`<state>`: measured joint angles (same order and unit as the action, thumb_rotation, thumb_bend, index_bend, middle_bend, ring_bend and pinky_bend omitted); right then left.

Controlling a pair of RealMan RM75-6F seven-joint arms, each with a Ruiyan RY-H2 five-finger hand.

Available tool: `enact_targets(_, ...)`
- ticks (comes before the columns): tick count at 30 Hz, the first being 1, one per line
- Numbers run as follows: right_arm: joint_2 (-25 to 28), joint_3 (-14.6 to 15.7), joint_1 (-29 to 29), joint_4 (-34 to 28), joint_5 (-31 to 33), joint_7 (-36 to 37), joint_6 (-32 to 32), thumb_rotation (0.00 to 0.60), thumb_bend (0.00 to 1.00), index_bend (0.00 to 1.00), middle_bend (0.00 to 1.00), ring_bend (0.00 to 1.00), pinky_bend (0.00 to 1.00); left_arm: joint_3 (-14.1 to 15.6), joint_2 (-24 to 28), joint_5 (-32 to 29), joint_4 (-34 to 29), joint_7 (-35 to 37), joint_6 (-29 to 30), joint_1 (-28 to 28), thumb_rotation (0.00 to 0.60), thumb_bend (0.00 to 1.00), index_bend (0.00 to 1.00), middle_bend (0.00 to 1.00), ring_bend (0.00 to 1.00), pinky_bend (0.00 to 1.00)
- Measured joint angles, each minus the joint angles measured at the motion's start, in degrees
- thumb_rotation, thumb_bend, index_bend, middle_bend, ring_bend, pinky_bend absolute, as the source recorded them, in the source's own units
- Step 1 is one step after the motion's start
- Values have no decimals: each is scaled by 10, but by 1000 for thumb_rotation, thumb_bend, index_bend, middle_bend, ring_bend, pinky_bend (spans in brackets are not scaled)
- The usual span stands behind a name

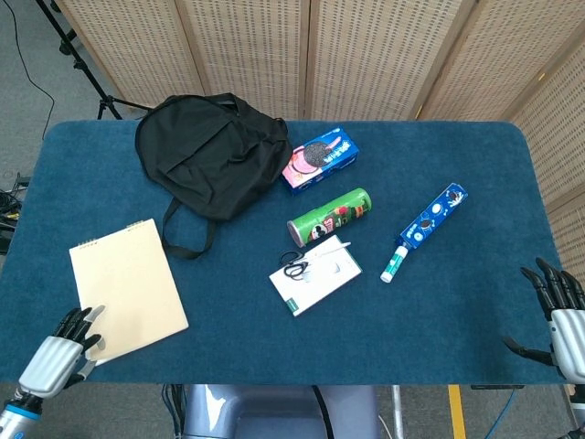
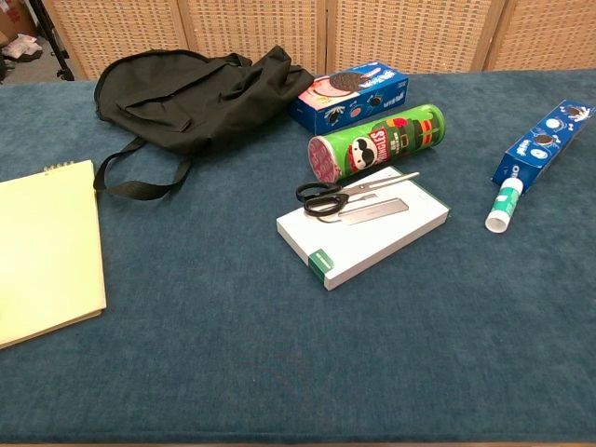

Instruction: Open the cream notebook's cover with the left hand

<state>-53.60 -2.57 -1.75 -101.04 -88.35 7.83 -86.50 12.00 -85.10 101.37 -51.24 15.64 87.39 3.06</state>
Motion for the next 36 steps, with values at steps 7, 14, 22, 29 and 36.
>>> enact_targets(7,0,1,0,0,-1,-1,1,600,0,84,0,0,0,28,15,37,-23,8,23,-2,600,524,753,0,0,0)
enact_targets(14,-1,1,-1,0,0,-4,2,600,0,84,0,0,0,73,45,86,-71,42,25,10,600,523,753,0,0,0)
enact_targets(22,-1,1,-1,-1,0,-4,2,600,0,84,0,0,0,83,74,95,-115,92,43,17,600,533,753,0,0,0)
enact_targets(29,-1,2,-1,-1,-1,-4,3,600,0,84,0,0,0,48,103,35,-187,220,50,32,600,555,756,0,0,0)
enact_targets(36,-1,2,-1,-2,-1,-5,3,600,0,84,0,0,0,-59,145,-116,-293,210,3,68,600,565,760,0,0,0)
